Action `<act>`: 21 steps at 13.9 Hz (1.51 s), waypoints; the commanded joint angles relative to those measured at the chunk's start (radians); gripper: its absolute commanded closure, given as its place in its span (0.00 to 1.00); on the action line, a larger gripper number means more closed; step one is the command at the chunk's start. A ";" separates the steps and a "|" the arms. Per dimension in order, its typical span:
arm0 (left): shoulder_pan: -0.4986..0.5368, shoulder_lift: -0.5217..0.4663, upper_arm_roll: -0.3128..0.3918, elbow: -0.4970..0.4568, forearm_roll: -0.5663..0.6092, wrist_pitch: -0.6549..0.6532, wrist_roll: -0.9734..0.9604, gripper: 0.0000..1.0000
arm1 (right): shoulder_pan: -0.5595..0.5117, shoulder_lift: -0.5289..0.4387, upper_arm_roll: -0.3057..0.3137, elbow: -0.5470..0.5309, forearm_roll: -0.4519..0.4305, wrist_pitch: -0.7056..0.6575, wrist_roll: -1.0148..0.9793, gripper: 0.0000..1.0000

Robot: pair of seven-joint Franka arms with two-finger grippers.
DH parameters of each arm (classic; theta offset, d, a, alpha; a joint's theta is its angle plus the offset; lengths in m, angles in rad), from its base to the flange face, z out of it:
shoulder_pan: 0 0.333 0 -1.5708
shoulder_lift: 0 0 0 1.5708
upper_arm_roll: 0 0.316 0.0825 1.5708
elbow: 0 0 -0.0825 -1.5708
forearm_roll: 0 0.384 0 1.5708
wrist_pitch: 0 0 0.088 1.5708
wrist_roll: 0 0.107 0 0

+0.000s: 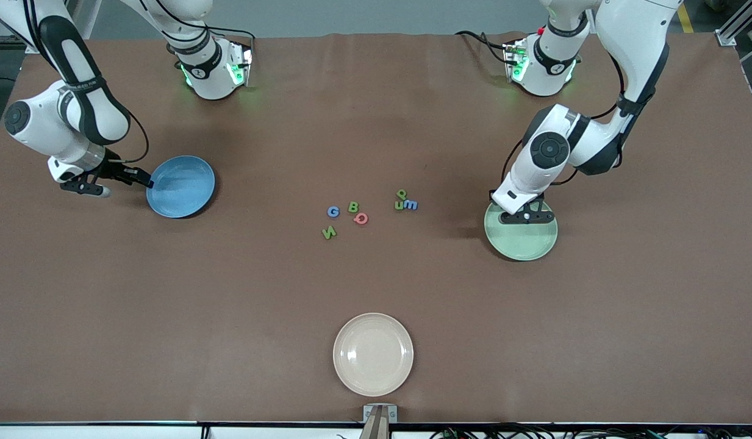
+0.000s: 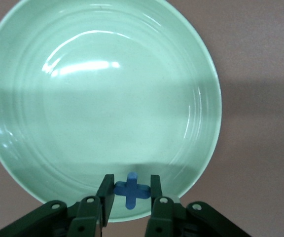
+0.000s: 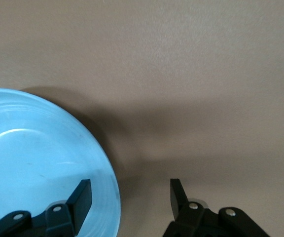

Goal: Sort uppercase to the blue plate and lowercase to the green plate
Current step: 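Open the left gripper to drop the plus onto the green plate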

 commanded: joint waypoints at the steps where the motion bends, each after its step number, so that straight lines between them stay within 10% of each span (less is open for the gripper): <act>1: 0.017 -0.009 -0.010 -0.021 0.015 0.031 0.008 0.84 | 0.006 0.013 0.006 -0.020 0.034 0.036 -0.012 0.29; 9: 0.036 0.006 -0.010 -0.009 0.017 0.056 0.028 0.83 | 0.043 0.019 0.006 -0.020 0.101 0.030 -0.011 0.41; 10: 0.036 0.006 -0.010 -0.006 0.017 0.057 0.030 0.73 | 0.045 0.019 0.006 -0.020 0.101 0.025 -0.009 0.39; 12: 0.034 0.009 -0.010 0.010 0.017 0.056 0.033 0.09 | 0.052 0.004 0.006 -0.014 0.101 -0.014 -0.009 0.33; 13: 0.032 0.009 -0.010 0.014 0.017 0.056 0.028 0.00 | 0.051 -0.011 0.006 -0.005 0.101 -0.054 -0.014 0.33; 17: 0.023 0.006 -0.067 0.085 0.015 0.016 -0.114 0.00 | 0.087 -0.117 0.007 0.043 0.100 -0.223 0.035 0.33; 21: -0.030 0.057 -0.142 0.236 0.000 -0.102 -0.512 0.00 | 0.355 -0.246 0.012 0.040 0.095 -0.329 0.500 0.33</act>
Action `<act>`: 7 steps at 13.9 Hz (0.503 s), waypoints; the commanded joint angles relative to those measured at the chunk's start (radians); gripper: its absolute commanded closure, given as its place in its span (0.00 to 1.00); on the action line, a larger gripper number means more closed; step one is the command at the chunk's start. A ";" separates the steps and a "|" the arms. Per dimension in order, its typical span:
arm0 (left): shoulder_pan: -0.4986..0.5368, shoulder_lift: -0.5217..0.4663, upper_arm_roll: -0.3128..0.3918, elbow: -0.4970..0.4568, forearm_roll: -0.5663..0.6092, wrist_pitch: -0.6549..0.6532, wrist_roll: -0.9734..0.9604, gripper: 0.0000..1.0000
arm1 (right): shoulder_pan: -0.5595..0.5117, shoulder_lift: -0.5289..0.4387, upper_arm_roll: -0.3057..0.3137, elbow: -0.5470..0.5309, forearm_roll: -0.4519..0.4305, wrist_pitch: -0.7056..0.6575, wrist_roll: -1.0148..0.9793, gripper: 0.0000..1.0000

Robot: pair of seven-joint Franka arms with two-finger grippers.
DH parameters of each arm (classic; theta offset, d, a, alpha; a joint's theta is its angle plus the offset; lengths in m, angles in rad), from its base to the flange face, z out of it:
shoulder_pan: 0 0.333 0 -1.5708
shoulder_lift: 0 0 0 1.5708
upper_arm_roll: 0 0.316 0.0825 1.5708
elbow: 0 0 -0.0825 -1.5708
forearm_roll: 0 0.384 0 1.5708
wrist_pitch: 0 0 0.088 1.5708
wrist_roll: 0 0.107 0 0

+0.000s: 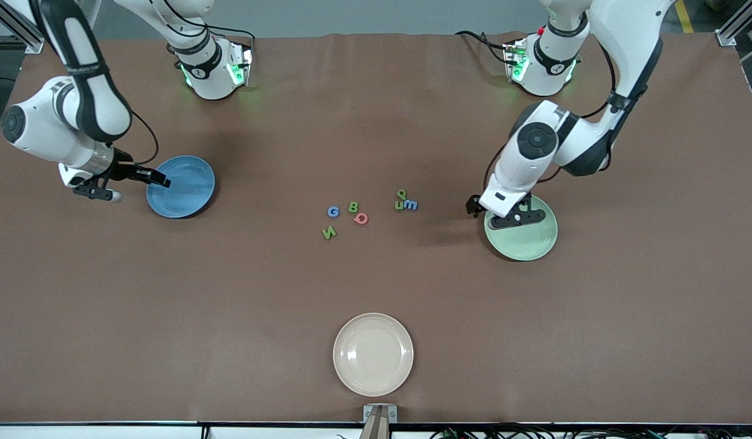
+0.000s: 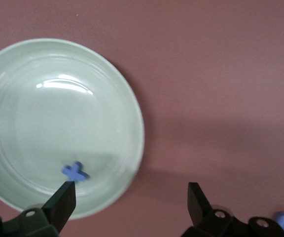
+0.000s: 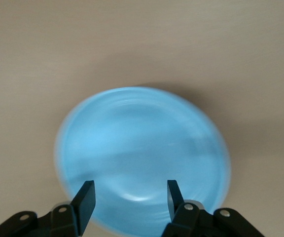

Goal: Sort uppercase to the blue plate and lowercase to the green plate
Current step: 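Grasp the blue E with the left gripper while the right gripper reaches the G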

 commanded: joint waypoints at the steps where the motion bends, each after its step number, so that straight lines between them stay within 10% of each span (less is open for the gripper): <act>1: -0.052 0.073 -0.023 0.119 0.001 -0.045 -0.280 0.00 | 0.237 -0.090 0.000 -0.024 0.008 -0.027 0.368 0.33; 7: -0.198 0.236 -0.022 0.308 0.007 -0.045 -0.980 0.00 | 0.679 0.040 -0.002 0.097 0.002 0.107 1.033 0.33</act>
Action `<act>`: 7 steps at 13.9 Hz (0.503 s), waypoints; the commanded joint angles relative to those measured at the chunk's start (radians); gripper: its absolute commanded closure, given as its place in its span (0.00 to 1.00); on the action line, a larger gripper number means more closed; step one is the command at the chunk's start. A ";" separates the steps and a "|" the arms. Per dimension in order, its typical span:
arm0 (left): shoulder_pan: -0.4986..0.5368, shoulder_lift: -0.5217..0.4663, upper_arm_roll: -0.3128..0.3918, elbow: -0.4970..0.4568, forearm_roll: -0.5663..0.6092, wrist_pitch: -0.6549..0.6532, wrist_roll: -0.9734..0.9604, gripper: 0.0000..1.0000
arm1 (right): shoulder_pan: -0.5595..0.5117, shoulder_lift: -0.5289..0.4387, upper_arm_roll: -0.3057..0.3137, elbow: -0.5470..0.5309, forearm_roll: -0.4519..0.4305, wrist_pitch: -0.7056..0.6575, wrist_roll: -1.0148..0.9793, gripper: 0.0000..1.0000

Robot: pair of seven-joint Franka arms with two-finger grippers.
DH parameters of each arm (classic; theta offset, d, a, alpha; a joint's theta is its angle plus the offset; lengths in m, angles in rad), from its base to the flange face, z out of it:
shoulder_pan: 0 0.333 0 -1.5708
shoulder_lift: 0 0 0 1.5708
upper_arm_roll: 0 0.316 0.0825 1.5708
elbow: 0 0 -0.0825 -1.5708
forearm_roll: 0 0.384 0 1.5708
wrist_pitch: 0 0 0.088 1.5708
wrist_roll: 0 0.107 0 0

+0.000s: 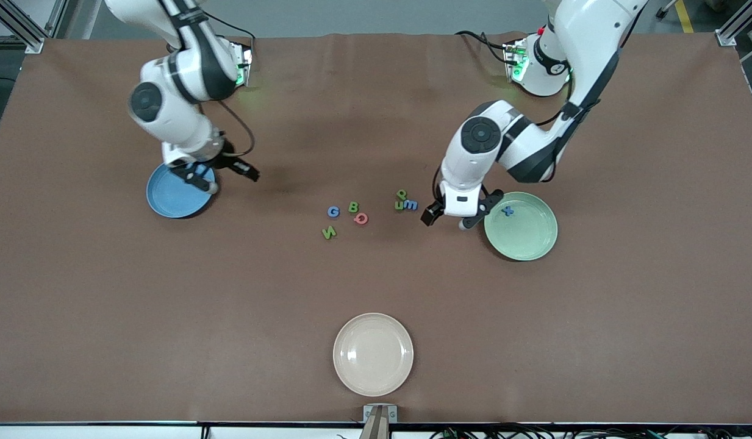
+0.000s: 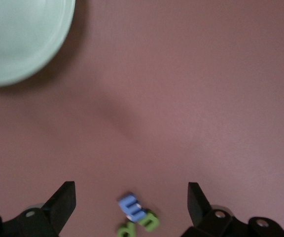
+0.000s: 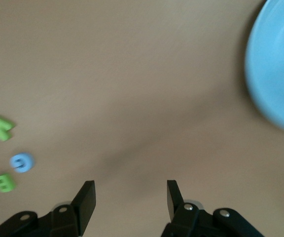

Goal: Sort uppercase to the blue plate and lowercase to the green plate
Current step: 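Grasp the blue E with the left gripper while the right gripper reaches the G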

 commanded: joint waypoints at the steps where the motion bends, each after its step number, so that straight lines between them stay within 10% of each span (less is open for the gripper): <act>1: -0.044 0.087 -0.001 0.101 0.010 -0.020 -0.290 0.00 | 0.105 0.129 -0.018 0.120 0.000 0.011 0.191 0.33; 7: -0.115 0.158 0.005 0.115 0.016 -0.022 -0.382 0.00 | 0.237 0.333 -0.019 0.318 -0.102 0.011 0.534 0.36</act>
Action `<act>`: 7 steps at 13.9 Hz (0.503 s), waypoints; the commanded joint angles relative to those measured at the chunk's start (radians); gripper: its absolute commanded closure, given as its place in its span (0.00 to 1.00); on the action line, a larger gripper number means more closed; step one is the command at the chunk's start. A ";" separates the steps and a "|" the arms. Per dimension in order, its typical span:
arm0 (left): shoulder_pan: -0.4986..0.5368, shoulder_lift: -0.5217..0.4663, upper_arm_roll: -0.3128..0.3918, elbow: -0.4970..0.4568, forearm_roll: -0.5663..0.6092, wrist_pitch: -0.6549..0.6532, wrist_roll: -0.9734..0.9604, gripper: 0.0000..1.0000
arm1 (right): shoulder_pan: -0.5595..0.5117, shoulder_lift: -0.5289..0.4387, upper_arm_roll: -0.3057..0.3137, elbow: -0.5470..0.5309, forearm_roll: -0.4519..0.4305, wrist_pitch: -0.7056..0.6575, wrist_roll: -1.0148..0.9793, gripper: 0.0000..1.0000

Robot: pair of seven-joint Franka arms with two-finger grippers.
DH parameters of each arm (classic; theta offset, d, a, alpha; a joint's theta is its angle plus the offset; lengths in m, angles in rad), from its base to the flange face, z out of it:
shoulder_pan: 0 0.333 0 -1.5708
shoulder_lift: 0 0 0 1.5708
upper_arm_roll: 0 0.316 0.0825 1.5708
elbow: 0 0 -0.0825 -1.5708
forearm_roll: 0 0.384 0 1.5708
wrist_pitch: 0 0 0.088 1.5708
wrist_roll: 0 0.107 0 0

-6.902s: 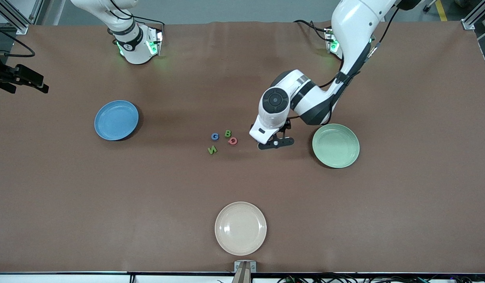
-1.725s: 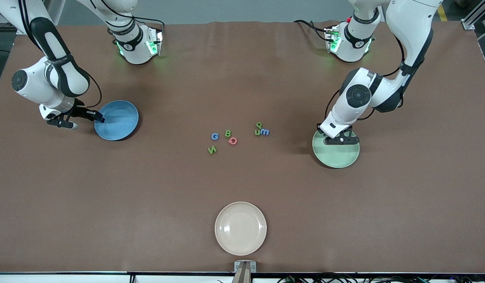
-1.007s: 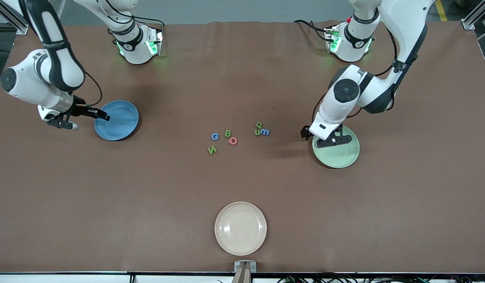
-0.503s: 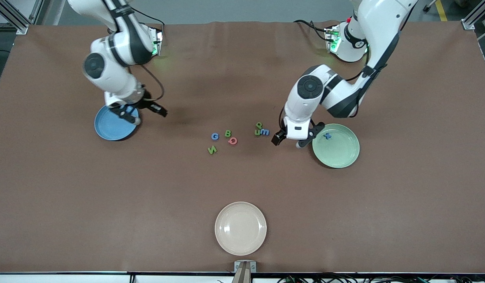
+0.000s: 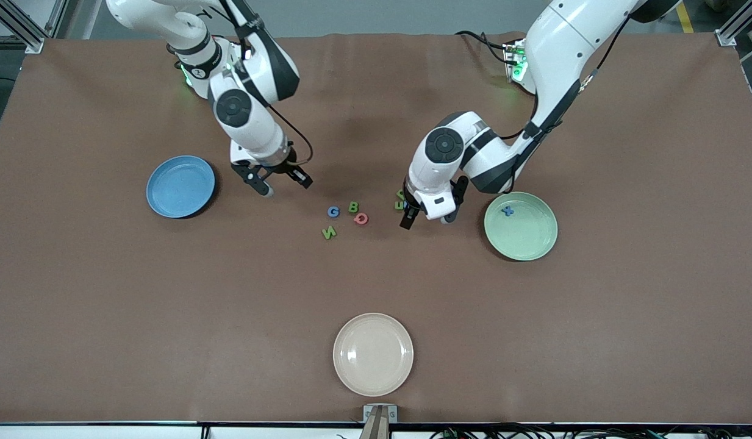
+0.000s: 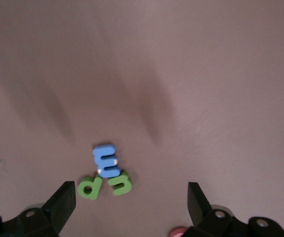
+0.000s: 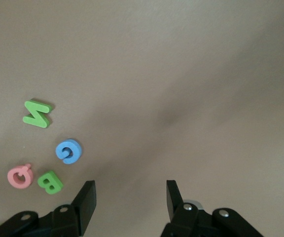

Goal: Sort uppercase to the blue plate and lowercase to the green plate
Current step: 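Grasp the blue E with the left gripper while the right gripper reaches the G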

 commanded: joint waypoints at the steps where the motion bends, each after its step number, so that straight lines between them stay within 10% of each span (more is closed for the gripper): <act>1: -0.028 0.033 0.004 0.025 0.015 -0.021 -0.027 0.00 | 0.056 0.120 -0.015 0.121 -0.074 -0.006 0.168 0.36; 7: -0.100 0.060 0.082 0.019 0.024 -0.021 -0.070 0.01 | 0.109 0.326 -0.020 0.299 -0.122 -0.006 0.342 0.36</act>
